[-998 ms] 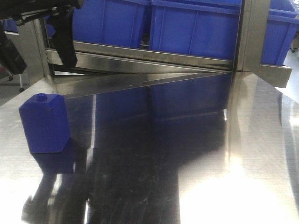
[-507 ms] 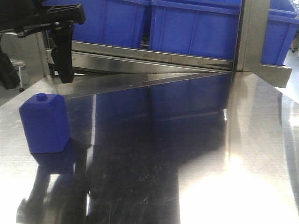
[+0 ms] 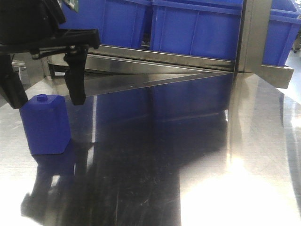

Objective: Pick and sort blue part to right shelf
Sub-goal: 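Lower the left gripper around the blue part and close, then lift the blue part with the left gripper off the table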

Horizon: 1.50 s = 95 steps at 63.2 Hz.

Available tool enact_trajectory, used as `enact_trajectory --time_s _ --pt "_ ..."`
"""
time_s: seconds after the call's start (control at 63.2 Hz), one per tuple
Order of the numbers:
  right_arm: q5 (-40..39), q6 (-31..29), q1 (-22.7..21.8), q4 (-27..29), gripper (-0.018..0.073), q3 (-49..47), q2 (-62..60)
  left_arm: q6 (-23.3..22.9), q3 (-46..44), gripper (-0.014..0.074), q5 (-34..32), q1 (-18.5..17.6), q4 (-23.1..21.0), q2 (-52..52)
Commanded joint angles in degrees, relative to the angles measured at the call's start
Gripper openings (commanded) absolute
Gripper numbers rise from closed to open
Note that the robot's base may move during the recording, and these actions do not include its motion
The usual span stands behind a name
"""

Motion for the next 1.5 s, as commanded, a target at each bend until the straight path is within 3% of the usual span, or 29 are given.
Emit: enact_trajectory --time_s 0.0,1.108,1.488 --pt "-4.91 -0.48 -0.46 0.06 0.0465 -1.77 0.36 -0.77 -1.79 0.0578 0.17 -0.33 1.42 -1.77" --pt "-4.91 -0.48 -0.46 0.06 0.0465 -1.77 0.36 -0.77 0.75 0.0573 -2.64 0.81 1.22 0.63" --pt "-4.91 -0.48 -0.46 0.06 0.0465 -1.77 0.36 -0.77 0.75 0.0386 -2.64 0.71 1.22 0.63"
